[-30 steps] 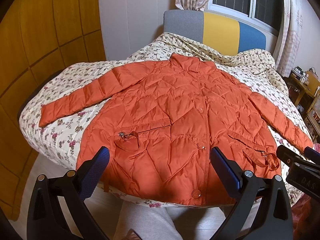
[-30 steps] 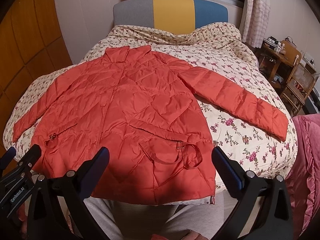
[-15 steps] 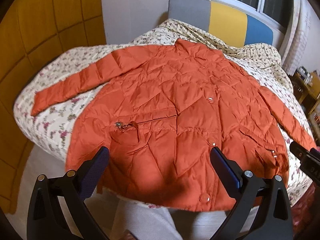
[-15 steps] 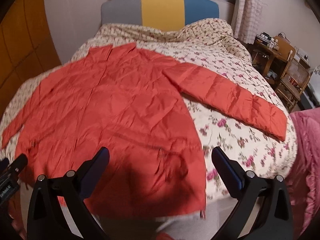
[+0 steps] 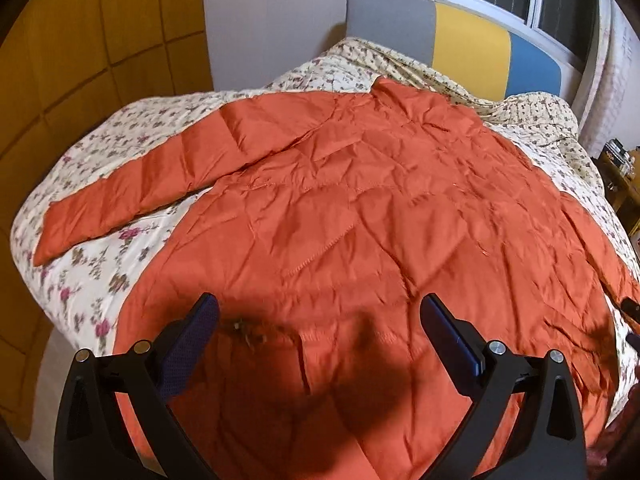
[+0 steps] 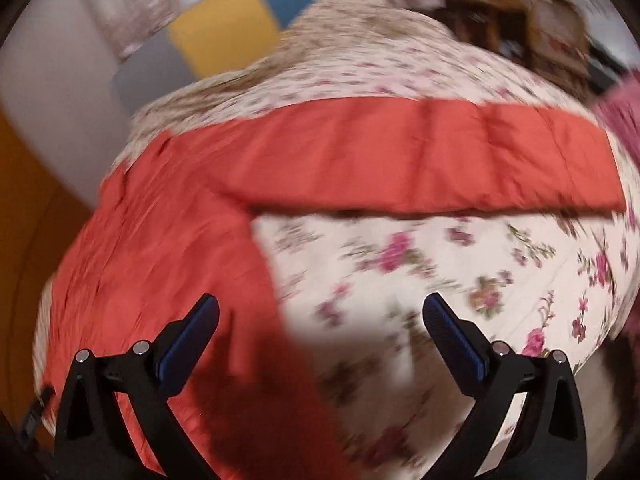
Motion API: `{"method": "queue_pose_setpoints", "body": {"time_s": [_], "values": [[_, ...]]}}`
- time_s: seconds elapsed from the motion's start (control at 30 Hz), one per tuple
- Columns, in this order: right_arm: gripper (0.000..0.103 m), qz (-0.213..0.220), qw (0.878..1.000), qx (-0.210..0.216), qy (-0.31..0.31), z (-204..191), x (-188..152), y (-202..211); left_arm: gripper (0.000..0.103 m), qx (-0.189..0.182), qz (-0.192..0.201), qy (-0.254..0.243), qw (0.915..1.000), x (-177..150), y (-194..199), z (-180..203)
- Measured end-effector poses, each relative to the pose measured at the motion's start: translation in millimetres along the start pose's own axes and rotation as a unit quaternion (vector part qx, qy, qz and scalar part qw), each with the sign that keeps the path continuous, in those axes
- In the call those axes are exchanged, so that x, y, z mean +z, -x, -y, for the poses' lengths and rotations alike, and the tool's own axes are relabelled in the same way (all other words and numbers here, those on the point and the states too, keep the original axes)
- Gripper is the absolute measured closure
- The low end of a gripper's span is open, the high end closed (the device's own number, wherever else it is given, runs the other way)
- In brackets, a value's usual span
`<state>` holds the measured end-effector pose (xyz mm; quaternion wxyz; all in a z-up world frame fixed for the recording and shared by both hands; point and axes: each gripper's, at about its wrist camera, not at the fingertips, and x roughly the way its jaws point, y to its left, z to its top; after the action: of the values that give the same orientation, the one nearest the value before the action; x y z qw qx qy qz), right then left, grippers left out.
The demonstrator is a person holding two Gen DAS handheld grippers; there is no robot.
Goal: Fold large clothes
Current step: 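Grasp the jacket sleeve cuff with the right gripper and lift it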
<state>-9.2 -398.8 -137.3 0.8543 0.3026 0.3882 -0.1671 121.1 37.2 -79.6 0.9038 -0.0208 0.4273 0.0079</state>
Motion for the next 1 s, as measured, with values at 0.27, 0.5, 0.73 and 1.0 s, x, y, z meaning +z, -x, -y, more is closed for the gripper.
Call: {"method": "queue_pose_setpoints", "body": {"time_s": [0.27, 0.5, 0.73, 1.0], "values": [[0.021, 0.043, 0.985, 0.01, -0.168, 78.3, 29.9, -4.7, 0.003, 0.047, -0.016, 0.027, 0.9984, 31.0, -48.2, -26.1], [0.036, 0.1, 0.952, 0.026, -0.287, 129.7, 48.0, 2.5, 0.003, 0.085, 0.003, 0.025, 0.9961, 48.2, -80.8, -38.5], [0.038, 0.14, 0.927, 0.017, -0.347, 159.0, 66.2, 5.1, 0.003, 0.107, 0.009, 0.01, 0.9942, 55.2, -102.4, -45.5], [0.08, 0.156, 0.925, -0.029, -0.346, 171.5, 73.7, 4.3, 0.003, 0.082, 0.007, 0.025, 0.9963, 44.9, -115.1, -52.3]]}}
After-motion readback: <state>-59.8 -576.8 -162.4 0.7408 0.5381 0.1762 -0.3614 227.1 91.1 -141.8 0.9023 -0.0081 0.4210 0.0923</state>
